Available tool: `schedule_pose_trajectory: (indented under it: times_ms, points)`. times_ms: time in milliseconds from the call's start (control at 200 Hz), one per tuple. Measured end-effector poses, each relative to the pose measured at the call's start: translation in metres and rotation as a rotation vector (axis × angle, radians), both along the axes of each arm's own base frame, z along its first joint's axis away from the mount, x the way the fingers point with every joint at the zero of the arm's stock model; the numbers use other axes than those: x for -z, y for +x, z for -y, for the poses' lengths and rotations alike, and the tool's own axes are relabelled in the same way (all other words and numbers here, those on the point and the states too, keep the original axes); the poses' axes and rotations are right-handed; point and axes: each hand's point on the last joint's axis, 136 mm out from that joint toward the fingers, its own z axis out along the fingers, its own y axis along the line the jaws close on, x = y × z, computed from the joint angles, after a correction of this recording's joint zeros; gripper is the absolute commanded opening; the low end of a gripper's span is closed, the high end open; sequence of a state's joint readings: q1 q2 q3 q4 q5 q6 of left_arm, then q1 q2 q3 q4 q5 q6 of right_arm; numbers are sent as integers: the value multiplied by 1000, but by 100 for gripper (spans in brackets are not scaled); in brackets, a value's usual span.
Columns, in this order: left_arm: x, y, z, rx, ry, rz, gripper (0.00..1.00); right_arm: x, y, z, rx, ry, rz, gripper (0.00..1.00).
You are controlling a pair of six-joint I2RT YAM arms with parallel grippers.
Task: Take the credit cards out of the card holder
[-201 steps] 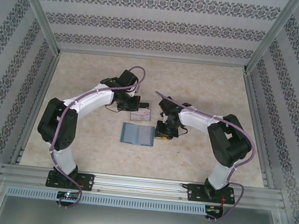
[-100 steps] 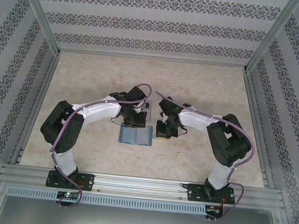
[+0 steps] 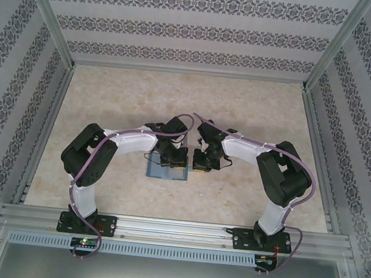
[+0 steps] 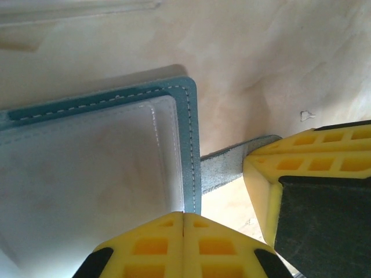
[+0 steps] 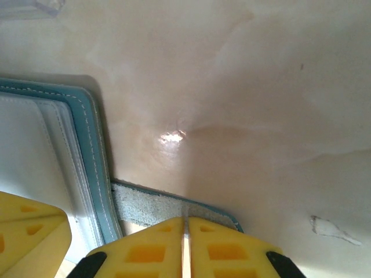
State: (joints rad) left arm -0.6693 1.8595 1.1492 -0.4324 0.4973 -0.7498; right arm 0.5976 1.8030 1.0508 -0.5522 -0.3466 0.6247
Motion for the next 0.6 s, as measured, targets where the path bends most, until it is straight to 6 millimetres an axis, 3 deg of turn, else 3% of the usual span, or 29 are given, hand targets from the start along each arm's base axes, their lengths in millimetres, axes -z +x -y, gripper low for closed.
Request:
schedule_pose_trajectory:
  times_ms: [330, 600]
  points:
    - [8, -2, -5, -3, 34, -3, 0, 0, 0, 0, 1, 6, -2, 13]
    - [9, -3, -11, -2, 78, -6, 15, 0, 0, 0, 3, 10, -4, 14]
